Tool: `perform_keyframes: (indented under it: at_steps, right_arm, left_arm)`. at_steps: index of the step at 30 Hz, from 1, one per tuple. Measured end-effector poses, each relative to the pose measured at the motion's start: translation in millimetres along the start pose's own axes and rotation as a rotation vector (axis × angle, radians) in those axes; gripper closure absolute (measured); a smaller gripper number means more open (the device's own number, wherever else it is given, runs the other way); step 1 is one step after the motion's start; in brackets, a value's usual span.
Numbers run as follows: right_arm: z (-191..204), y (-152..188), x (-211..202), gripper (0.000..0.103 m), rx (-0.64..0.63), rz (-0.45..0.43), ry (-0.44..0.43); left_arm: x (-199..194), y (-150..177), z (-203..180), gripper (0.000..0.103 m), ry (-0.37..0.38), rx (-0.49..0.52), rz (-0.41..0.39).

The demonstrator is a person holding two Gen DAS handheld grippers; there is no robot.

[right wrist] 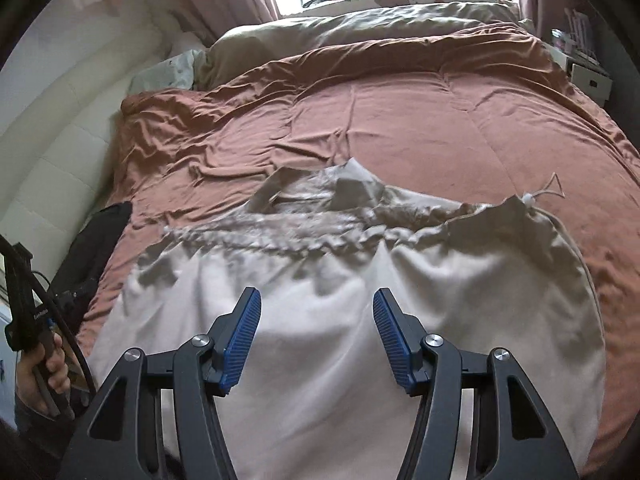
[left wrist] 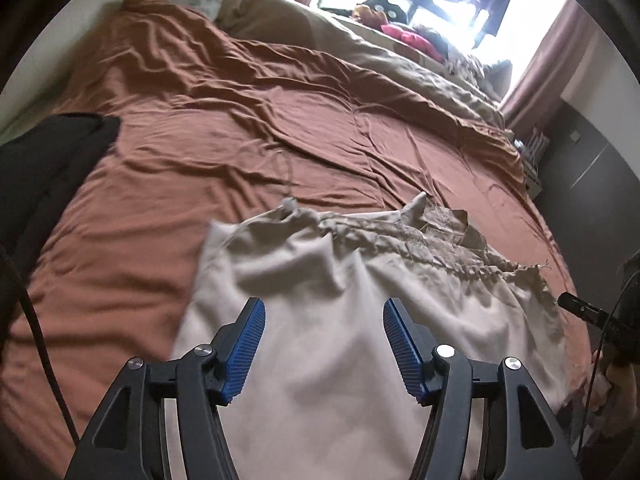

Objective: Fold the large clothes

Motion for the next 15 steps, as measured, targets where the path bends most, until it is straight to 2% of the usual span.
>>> perform_keyframes:
  at_steps: [7,15]
  right_arm:
    - [48,21,-22,0.047,-0.057,0.012,-0.015]
    - [75,47,-21,0.047,-0.074,0.046,-0.041]
  left_arm:
    - [-40,30,40,0.038,0.004,-0.087,-0.023]
    - [-63,62,90,0.037,-0.017,-0.198,-0.027]
Point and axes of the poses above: each gripper's, at about its wrist camera, not at the fingertips, and x roughly the way its jaws point, z to its left, y to its underside, the point moved 6 cm from there along x, roughly the way its jaws point, and after that the axes turned 10 degrees about -x, right-handed, at the moved point
